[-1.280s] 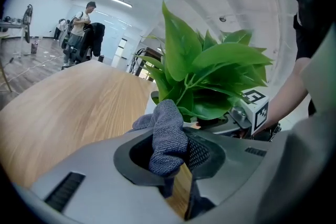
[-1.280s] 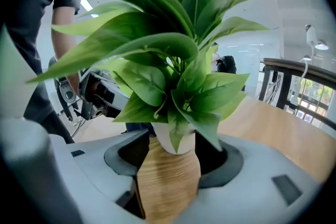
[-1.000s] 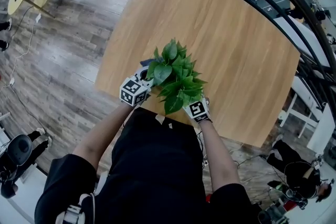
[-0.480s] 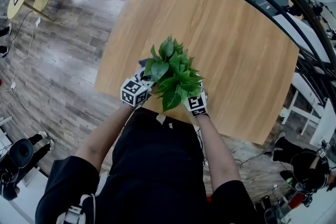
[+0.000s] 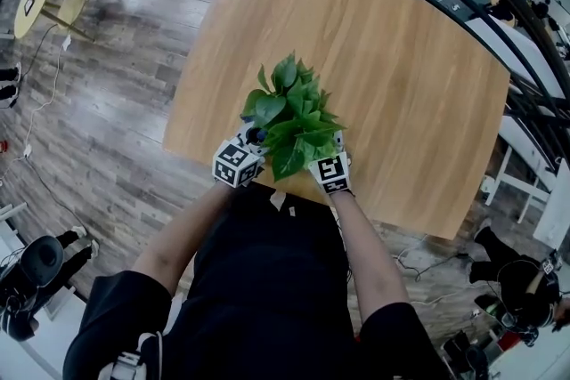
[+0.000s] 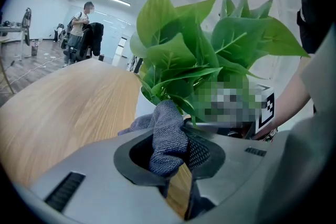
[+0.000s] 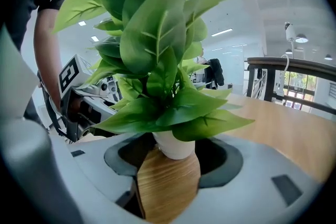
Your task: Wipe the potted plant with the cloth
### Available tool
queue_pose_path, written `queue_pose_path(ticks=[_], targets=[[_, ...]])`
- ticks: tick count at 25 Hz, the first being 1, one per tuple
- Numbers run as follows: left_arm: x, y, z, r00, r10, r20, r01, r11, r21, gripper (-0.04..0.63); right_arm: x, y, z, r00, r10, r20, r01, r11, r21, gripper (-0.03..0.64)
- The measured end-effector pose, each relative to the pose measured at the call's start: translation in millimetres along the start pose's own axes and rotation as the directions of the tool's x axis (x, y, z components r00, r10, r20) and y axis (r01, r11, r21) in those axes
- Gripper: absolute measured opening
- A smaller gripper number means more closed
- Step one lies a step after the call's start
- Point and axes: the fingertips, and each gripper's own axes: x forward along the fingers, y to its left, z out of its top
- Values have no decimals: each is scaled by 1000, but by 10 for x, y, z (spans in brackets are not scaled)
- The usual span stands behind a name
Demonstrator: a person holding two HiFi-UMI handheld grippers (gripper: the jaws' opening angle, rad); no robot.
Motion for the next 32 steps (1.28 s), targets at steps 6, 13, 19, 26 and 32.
queue_pose_path(ticks=[6, 13, 19, 26, 32], targets=[[-8, 75, -4, 1000, 7, 7, -6, 999, -43, 109, -69, 276, -122, 997, 63, -42, -63, 998, -3, 258], [-73, 140, -16, 1000, 6, 0, -6, 998, -67, 109, -158, 117, -197, 998, -29, -51, 29, 999, 17, 258], [45, 97, 64, 999, -19, 30, 21, 997, -70, 109, -14, -79, -30, 999, -16, -46, 11, 995, -99, 259], [67, 23, 173, 1000, -20, -2, 19, 999, -40, 109, 151, -135, 6, 996, -55, -74, 54, 998, -21, 258], [73, 114, 160, 1000, -23, -1, 22, 999, -28, 109, 147, -96, 35, 994, -75, -77, 76, 997, 11, 258]])
